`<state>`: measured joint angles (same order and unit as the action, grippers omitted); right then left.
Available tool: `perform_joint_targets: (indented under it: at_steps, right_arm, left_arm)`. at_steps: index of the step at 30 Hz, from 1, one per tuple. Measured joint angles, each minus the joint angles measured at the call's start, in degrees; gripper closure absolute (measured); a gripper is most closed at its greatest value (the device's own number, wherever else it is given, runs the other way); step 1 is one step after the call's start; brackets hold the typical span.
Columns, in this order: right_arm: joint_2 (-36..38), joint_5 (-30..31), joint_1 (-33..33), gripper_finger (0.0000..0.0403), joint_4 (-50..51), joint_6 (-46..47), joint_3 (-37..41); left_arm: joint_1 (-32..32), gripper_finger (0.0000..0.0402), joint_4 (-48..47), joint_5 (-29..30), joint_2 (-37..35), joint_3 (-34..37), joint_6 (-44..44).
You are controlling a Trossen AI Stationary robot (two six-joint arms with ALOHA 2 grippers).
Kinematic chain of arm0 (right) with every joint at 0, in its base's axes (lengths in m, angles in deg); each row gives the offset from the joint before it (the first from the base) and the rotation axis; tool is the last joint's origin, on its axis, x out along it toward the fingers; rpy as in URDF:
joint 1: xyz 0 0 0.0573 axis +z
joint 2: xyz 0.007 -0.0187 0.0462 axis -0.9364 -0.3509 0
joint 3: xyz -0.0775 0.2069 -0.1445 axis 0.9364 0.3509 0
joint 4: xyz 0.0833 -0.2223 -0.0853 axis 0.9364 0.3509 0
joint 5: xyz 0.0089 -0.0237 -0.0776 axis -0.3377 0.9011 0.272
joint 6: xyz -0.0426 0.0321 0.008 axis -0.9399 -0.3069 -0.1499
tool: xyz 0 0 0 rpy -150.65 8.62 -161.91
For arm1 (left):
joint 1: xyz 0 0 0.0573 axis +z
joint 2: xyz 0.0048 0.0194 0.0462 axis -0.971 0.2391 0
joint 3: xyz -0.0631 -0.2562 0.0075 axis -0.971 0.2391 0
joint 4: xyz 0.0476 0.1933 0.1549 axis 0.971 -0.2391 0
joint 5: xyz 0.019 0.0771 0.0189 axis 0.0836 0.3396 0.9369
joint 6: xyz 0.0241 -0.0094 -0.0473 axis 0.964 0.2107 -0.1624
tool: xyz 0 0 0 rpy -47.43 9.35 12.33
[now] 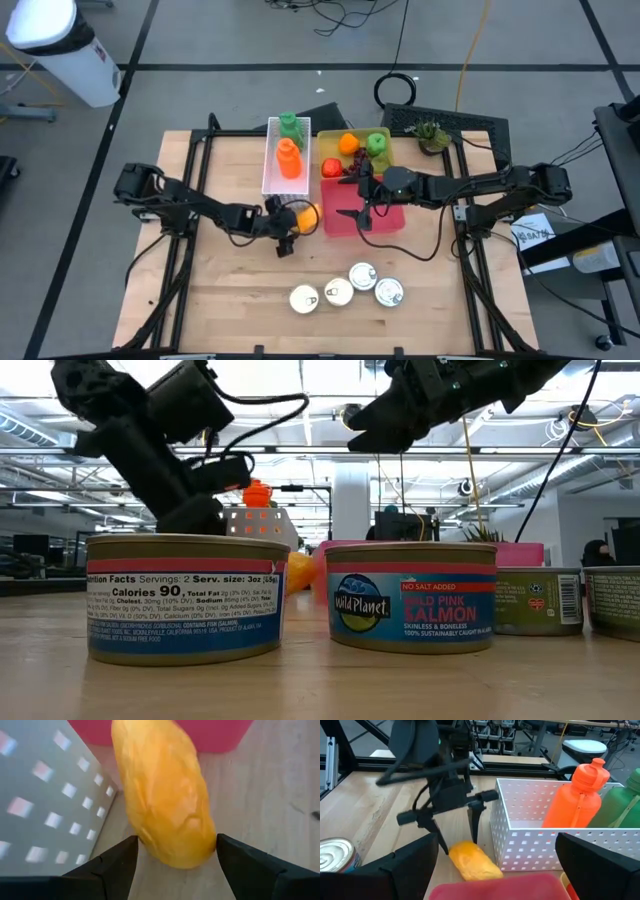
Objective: Pick & Place Food Item
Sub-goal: Put the yellow mango into the yellow bin
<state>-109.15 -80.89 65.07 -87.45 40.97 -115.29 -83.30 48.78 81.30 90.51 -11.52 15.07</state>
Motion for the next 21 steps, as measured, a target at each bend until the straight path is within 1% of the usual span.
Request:
perform_joint_targets:
  at_steps: [3,8,14,16,21]
  right_arm:
    - [0.00,0.02,-0.02,0.0023,0.01,0.00,0.00]
    - [0.00,0.02,0.01,0.0023,-0.01,-0.02,0.00]
    - [0.00,0.01,0.01,0.0023,0.01,0.00,0.00]
    - [0.00,0.02,0.00,0.0023,0.01,0.00,0.00]
    - [0.00,0.02,0.01,0.0023,0.01,0.00,0.00]
  left_arm:
    - [0.02,0.0128,0.54,-0.08,1.84,0.00,0.02]
    - [0.04,0.0130,1.04,0.01,2.52,0.00,0.30]
    - [0.09,0.0152,5.67,-0.96,2.52,0.00,1.88]
    - [0.09,0.0156,6.80,-1.17,2.47,0.01,1.24]
    - [0.15,0.0158,7.65,-0.91,1.78,0.01,-3.56]
